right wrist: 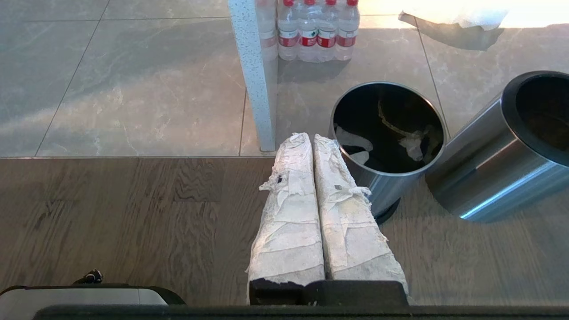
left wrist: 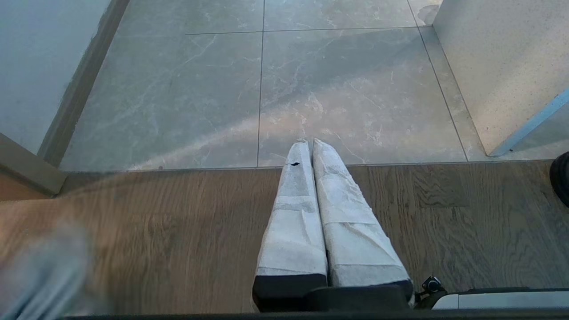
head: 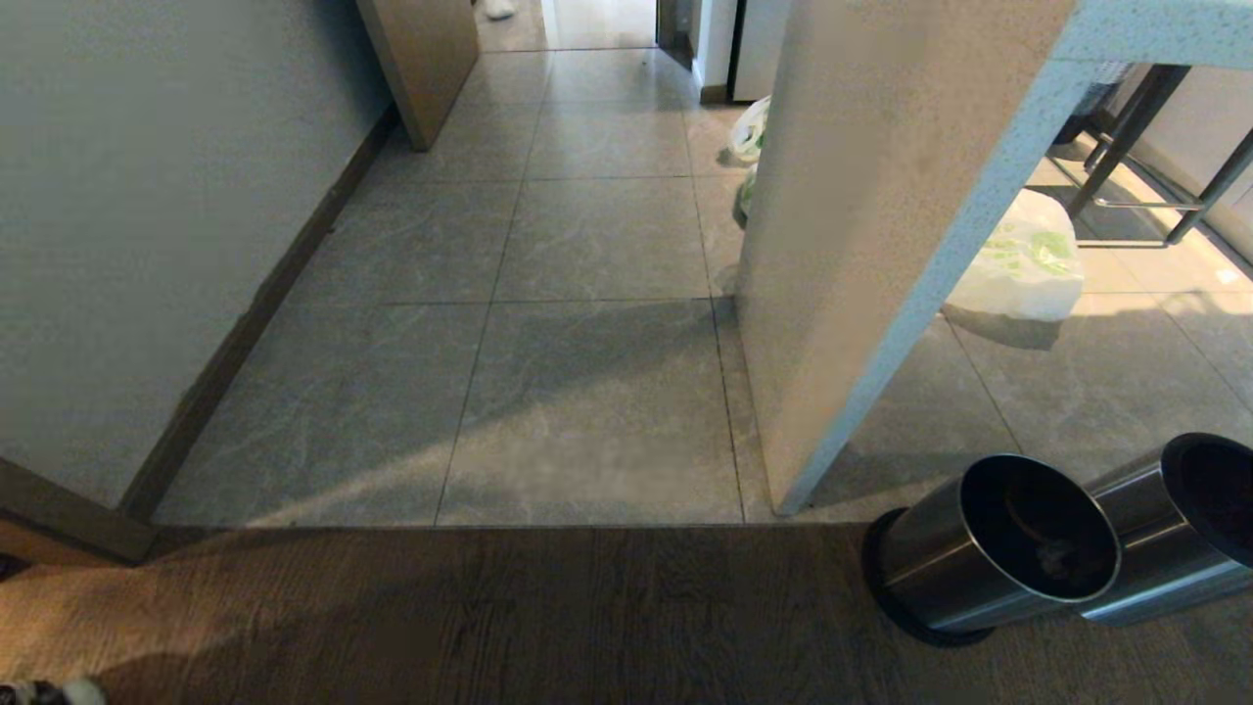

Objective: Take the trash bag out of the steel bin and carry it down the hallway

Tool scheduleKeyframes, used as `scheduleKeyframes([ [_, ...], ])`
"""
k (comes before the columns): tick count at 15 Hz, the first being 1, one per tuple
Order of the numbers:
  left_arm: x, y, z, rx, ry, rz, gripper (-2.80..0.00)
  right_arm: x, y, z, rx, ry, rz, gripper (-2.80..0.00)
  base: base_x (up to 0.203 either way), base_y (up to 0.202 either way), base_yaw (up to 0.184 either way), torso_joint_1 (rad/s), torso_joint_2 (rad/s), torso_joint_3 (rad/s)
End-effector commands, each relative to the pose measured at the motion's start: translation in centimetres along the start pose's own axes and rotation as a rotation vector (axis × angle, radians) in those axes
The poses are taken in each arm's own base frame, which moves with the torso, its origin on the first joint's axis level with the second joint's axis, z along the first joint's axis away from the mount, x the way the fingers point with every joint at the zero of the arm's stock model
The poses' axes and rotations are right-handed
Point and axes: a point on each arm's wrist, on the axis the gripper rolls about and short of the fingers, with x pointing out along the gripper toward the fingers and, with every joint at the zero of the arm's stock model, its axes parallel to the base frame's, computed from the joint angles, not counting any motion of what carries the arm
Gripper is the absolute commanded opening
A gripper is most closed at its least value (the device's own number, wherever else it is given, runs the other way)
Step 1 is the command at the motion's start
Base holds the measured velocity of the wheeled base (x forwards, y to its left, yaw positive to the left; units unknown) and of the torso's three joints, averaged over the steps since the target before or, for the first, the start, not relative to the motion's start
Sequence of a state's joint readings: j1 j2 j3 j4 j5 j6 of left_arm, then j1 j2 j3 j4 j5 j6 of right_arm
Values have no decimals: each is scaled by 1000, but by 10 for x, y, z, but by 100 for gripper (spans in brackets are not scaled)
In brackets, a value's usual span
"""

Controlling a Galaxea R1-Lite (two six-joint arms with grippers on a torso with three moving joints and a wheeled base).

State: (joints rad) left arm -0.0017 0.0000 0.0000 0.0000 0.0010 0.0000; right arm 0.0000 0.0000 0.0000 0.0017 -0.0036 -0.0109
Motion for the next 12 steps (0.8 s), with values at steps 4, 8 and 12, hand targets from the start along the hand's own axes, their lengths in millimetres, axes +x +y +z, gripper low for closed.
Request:
scheduleKeyframes([
  [4, 0, 0, 0, 0, 0, 1, -280, 0, 0, 0, 0, 0, 2, -280, 0, 0, 0, 0, 0, 0],
  [8, 0, 0, 0, 2, 0, 1, -280, 0, 0, 0, 0, 0, 2, -280, 0, -13, 1, 3, -2, 0],
  [12, 0, 0, 0, 2, 0, 1, -280, 0, 0, 0, -1, 0, 2, -280, -1, -151, -4, 1, 2, 3],
])
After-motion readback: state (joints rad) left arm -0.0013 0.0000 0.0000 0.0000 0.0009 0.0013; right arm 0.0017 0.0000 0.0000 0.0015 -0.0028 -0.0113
